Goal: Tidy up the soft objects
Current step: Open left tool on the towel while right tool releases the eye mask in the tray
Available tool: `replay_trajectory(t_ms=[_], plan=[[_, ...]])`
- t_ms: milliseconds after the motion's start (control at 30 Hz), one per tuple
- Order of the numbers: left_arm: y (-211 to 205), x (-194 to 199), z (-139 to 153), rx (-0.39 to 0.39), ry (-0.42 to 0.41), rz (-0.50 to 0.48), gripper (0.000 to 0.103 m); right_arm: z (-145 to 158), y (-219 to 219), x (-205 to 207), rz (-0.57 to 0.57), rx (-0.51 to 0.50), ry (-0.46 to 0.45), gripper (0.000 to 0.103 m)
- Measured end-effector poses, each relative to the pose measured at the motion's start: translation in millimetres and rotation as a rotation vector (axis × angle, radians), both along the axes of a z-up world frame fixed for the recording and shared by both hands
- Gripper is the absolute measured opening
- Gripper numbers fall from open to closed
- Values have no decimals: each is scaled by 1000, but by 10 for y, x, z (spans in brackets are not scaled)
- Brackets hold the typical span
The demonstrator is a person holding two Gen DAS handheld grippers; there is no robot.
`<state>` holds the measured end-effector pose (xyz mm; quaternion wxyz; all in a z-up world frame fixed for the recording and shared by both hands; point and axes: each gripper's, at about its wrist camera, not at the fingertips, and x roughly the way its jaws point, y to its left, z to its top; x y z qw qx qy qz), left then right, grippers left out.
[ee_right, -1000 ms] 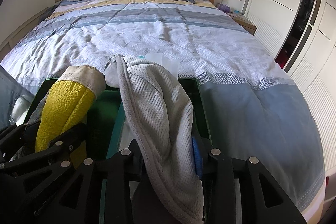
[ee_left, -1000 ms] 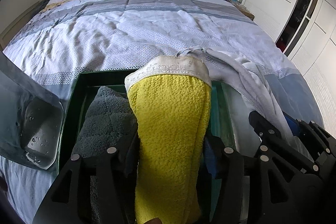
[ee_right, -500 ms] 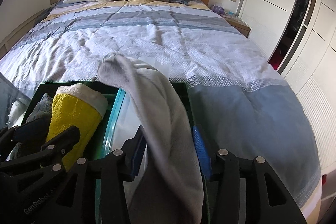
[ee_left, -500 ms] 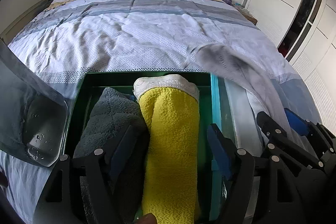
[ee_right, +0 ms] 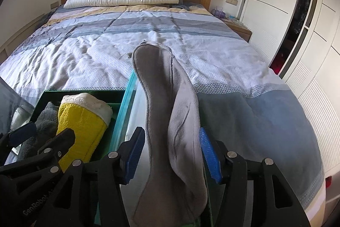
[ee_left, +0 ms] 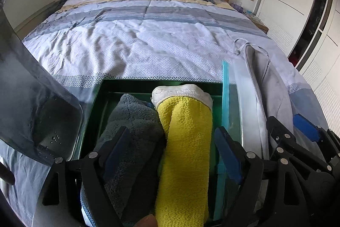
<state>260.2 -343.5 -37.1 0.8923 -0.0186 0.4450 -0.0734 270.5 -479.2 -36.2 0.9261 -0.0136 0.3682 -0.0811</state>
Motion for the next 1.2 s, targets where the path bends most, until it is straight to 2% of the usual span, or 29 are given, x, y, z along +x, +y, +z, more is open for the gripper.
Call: replay_trajectory(t_ms=[1000, 1067, 1100, 1200], plan=[[17, -70, 23, 2, -28, 14, 78, 69, -12, -34, -14, -57, -17, 55], [18, -70, 22, 3, -27, 14, 79, 65, -6, -28, -13, -64, -16, 56], [17, -73, 21, 4, -26, 15, 83, 63, 4, -25, -12, -66, -17, 56], [22, -67, 10, 6, -26, 16, 84, 51, 11, -10, -13, -70, -19, 58]])
